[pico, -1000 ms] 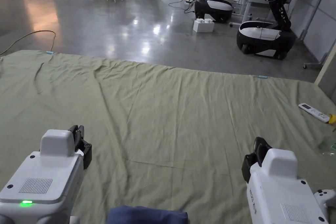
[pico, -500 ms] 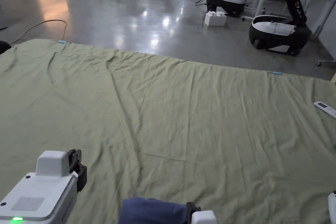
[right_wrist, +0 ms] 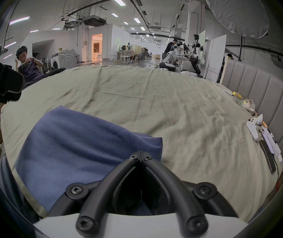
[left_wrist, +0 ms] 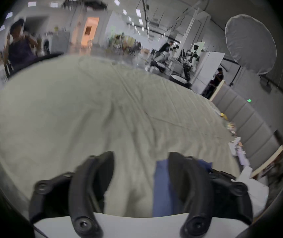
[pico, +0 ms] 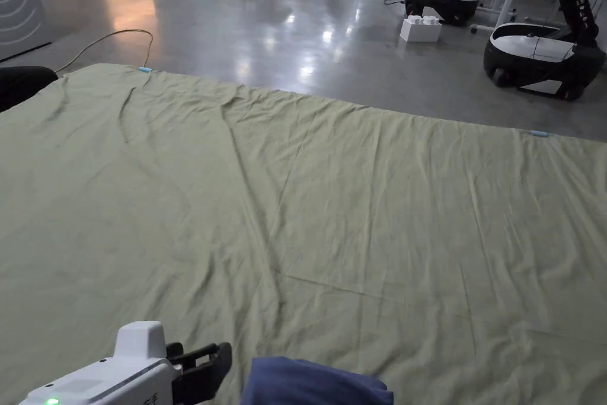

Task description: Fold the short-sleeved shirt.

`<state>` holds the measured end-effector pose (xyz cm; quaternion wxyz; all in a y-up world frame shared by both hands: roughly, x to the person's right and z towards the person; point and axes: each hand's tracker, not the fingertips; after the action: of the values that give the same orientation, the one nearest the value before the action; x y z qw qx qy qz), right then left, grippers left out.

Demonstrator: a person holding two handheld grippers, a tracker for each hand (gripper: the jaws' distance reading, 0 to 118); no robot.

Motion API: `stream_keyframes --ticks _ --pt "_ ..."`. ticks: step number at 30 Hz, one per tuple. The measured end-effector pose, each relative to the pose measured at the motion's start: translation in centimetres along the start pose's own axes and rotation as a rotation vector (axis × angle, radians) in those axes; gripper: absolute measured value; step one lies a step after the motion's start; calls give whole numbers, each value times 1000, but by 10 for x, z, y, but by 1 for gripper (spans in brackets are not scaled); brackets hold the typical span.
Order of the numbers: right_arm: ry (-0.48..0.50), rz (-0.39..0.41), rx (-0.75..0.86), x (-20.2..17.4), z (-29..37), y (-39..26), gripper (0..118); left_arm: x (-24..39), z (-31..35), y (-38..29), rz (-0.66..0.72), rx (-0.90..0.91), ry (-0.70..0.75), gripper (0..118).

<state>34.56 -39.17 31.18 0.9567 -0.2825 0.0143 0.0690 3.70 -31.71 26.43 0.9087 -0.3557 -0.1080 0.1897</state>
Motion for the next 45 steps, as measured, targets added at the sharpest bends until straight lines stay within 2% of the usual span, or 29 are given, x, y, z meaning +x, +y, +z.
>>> stream_keyframes --ticks 3,12,19,20,21,23,28,29,33,38,45 --pt "3 -6 0 1 -1 -3 0 -5 -20 -4 65 -116 -121 75" --pt "11 -27 11 5 -4 -10 0 -12 -73 -24 126 -352 -297 75" --pt "23 -51 9 8 -3 -10 0 -11 -102 -36 279 -359 -404 74" --pt "23 -56 8 9 -3 -10 0 -11 -104 -36 266 -360 -400 73" --pt "26 -65 6 10 -3 -9 0 -11 -106 -36 260 -360 -407 72" --pt "29 -75 2 12 -4 -10 0 -14 -107 -35 258 -361 -411 59" --pt "32 -69 4 10 -4 -10 0 -18 -104 -37 268 -374 -433 34" --pt "34 -69 4 10 -3 -10 0 -17 -103 -38 260 -367 -438 32" --pt "48 -84 -4 14 -2 -6 0 -20 -101 -39 300 -352 -474 27" --pt "58 -81 2 18 5 6 0 -26 -97 -33 347 -351 -511 26" --pt "7 -67 121 44 22 61 0 -44 -73 3 357 -331 -551 26"
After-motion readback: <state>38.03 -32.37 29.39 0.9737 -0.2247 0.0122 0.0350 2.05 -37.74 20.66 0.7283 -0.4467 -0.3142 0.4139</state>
